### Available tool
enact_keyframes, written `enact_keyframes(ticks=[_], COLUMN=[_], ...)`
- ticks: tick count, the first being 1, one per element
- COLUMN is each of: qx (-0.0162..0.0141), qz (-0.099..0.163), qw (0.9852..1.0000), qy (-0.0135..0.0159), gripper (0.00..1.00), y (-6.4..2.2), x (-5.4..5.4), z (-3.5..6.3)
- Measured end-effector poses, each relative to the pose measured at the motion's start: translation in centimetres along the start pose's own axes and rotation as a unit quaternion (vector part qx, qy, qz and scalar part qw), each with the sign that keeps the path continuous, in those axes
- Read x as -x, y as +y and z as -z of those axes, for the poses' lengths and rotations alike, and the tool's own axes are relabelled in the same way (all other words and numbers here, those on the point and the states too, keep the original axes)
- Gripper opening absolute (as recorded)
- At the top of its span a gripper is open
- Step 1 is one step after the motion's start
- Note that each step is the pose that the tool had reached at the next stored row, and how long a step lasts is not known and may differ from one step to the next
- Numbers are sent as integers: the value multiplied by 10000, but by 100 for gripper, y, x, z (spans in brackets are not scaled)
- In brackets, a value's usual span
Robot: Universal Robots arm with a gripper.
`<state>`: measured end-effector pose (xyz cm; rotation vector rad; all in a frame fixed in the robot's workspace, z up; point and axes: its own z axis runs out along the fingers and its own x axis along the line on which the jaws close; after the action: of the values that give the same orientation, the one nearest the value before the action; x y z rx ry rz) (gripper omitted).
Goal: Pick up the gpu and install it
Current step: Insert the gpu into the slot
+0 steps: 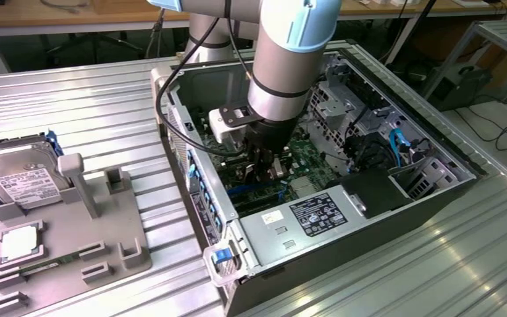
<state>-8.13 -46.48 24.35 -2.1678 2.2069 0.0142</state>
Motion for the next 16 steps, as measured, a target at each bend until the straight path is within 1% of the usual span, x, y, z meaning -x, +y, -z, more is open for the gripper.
enact_keyframes(ticks=[5,8,16], qx=[3,4,9], qz=[90,94,98], qw=[10000,10000,10000], qy=[-3,-2,-3], gripper=[28,28,28], y=[0,0,3], x=[8,9,7], z=[-1,-3,-47])
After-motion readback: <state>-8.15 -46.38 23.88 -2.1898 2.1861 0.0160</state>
